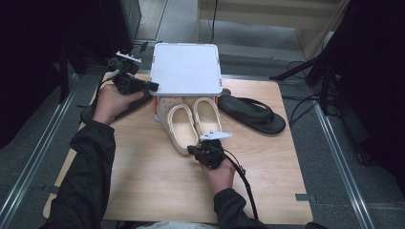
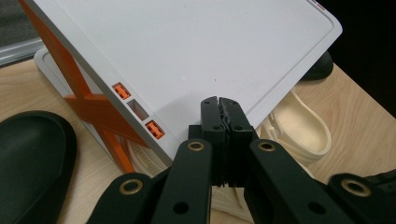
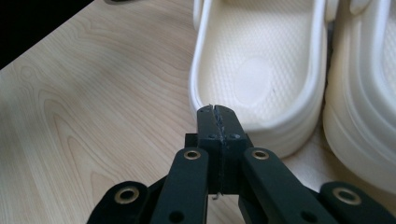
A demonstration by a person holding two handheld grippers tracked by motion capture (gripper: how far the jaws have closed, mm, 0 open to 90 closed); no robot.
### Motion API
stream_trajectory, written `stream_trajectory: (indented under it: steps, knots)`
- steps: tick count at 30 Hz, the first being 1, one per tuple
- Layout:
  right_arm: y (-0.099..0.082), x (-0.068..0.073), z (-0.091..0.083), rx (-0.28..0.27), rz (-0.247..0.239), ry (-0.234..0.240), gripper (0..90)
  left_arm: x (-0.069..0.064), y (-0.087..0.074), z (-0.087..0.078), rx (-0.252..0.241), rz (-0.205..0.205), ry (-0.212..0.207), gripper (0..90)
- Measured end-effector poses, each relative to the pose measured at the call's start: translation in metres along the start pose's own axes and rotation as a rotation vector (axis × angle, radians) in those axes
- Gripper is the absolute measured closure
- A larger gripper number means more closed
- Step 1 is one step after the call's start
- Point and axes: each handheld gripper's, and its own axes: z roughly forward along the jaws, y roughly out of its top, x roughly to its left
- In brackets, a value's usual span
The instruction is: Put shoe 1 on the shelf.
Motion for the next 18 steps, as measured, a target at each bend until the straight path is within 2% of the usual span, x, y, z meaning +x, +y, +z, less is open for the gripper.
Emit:
stream_trajectory:
  steps: [9,18]
  knots:
    - [0.011,0.007,0.007,0.008,-0.007,0.013,90.0,0.000,0.000,0.000,0.001,-0.002,-0.002,89.7]
    - [-0.005,0.000,0.000,0.015,0.006,0.005,90.0,0.000,0.000,0.000,0.002,-0.005,0.000,89.7]
